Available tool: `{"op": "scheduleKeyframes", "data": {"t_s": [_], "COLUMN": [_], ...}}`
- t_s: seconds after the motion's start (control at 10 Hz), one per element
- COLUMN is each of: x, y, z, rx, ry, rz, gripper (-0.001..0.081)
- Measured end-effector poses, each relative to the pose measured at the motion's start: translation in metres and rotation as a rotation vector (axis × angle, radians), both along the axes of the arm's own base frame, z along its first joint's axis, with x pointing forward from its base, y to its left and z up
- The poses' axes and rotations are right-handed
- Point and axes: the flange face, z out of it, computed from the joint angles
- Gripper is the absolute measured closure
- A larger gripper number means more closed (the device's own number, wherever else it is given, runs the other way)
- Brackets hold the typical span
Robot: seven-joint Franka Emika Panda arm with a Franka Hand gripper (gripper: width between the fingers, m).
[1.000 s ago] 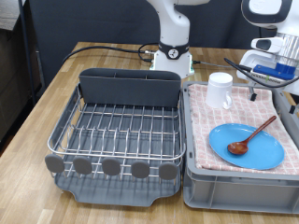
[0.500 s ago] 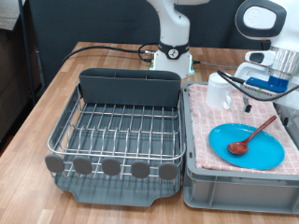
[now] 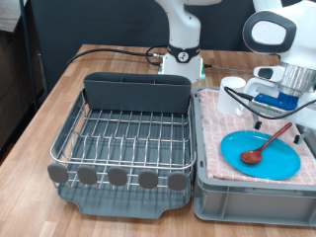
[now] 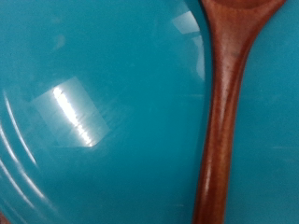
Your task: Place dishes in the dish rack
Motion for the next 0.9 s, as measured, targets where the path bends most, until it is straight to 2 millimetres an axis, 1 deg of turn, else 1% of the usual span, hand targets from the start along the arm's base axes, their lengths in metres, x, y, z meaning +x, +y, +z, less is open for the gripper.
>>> {"op": "scheduleKeyframes", "data": {"t_s": [0.3,0.6,0.7,0.8,0.9], "x": [0.002,-0.001,-0.002,-0.003,-0.003], "y": [0.0,0.002,0.004,0.004,0.004], "z": [-0.01,-0.02,-0.021,-0.022,-0.023], "rx": [0.009,0.01,0.009,0.008,0.006], "ry": [-0.003,-0.016,-0.019,-0.023,-0.025], "rz": [-0.012,-0.057,-0.062,-0.064,-0.064], "gripper": [0.0004,0.0004,0.0095,0.0095,0.0296]}}
